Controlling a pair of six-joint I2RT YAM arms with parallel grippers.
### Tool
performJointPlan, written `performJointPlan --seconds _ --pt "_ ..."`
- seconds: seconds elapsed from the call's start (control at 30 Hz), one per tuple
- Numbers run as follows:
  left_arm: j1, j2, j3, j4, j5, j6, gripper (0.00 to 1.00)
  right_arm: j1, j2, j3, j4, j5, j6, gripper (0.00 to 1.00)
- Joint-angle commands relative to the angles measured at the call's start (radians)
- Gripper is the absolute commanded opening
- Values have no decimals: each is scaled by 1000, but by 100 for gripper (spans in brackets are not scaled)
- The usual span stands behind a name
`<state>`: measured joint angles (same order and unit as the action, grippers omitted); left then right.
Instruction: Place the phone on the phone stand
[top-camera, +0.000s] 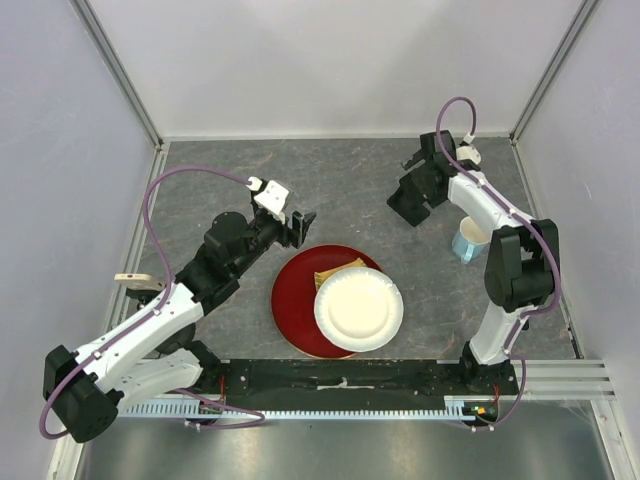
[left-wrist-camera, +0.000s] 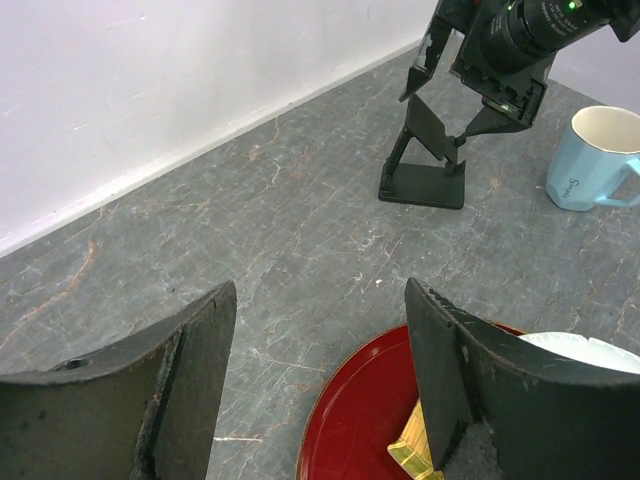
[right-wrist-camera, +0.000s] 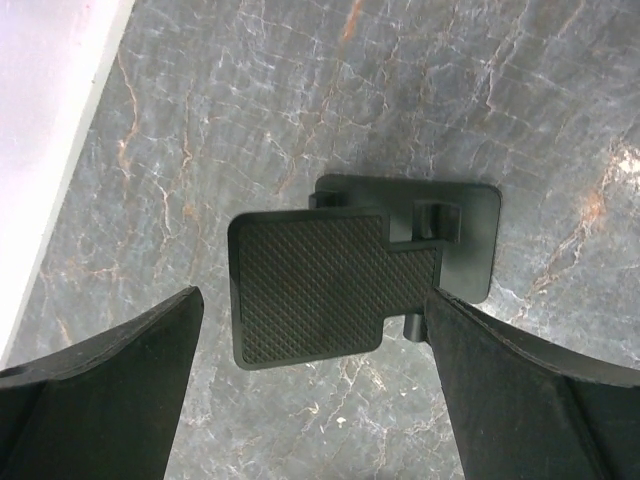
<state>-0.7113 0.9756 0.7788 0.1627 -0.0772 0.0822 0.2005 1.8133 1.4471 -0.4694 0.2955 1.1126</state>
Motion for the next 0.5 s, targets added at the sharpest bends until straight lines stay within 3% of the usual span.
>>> performJointPlan --seconds 0.0,0.17,0.47 --pt "-7 8 36 24 -16 50 74 34 -11 13 -41 85 40 98" --pt "-5 3 34 21 -21 59 73 36 20 16 9 42 -31 98" --pt "-7 -2 37 17 -6 51 73 33 -107 -221 305 20 -99 98"
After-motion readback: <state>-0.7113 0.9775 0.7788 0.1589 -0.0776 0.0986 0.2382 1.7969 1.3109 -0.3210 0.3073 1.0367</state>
